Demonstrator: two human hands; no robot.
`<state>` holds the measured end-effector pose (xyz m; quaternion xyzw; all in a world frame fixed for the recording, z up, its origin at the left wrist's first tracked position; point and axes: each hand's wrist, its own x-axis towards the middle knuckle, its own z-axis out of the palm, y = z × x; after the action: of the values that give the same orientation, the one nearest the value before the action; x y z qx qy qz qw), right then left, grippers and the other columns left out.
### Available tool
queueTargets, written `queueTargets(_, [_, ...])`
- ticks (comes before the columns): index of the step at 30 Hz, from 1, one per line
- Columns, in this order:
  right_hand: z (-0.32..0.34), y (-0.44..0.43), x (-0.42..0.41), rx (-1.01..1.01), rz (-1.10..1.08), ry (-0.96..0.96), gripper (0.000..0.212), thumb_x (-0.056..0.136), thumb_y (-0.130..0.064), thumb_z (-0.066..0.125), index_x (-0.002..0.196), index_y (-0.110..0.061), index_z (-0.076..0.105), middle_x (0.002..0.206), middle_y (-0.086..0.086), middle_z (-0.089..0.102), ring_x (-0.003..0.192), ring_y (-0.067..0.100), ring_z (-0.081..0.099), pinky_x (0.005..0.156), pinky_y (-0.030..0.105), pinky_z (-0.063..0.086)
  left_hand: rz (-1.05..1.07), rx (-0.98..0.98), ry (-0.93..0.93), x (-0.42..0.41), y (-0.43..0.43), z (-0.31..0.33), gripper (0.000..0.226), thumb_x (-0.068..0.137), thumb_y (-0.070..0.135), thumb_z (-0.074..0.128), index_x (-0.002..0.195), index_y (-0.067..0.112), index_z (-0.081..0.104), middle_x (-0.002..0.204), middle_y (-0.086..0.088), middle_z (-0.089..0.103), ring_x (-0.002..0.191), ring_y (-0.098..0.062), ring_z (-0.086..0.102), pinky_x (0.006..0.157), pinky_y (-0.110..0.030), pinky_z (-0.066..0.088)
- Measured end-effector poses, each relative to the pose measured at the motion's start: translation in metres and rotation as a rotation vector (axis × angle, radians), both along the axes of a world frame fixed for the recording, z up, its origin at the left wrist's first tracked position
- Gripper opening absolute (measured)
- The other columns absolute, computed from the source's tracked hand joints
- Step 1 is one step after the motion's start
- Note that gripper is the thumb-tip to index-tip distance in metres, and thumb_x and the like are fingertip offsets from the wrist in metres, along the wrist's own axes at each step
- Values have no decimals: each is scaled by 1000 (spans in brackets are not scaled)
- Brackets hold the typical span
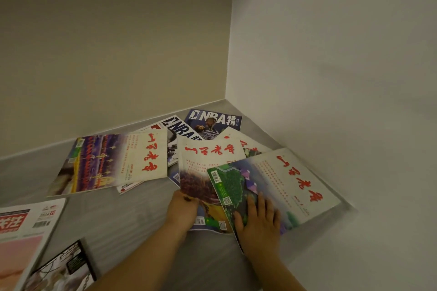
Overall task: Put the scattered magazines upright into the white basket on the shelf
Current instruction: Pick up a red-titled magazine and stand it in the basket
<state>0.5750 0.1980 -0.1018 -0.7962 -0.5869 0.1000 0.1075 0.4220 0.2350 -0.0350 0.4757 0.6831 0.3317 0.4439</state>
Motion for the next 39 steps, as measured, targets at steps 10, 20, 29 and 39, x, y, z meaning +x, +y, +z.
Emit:
queueTargets(10, [14, -1, -4, -102, 2, 5, 62, 91, -53, 20, 144, -25, 4, 156, 2, 3, 143, 24, 1, 117, 43, 3, 18, 198, 237, -36, -19, 20, 16, 88, 7, 43, 104, 11, 47, 104, -19, 63, 92, -33, 58, 70, -32, 40])
queueTargets(20, [87, 27, -95, 271, 56, 760, 49, 87, -21, 55, 130, -5, 38, 136, 16, 44, 122, 28, 44, 101, 36, 37, 161, 491, 121, -140, -36, 71, 11, 87, 4, 49, 93, 13, 47, 95, -13, 59, 87, -27, 55, 66, -25, 30])
queueTargets(29, [161, 55, -241, 71, 200, 1399, 32, 91, -10, 46, 123, -7, 52, 119, 14, 58, 108, 30, 56, 89, 42, 47, 268, 617, 59, -292, -77, 93, 19, 85, 7, 53, 81, 26, 50, 70, 18, 53, 68, -4, 51, 55, -6, 36])
queueTargets(39, [200, 38, -427, 75, 351, 1423, 11, 83, 6, 51, 79, -2, 56, 74, 10, 63, 70, 24, 60, 67, 34, 49, 357, 586, 122, -462, -98, 96, 31, 87, 11, 51, 118, 8, 48, 102, -5, 60, 101, -27, 57, 82, -33, 44])
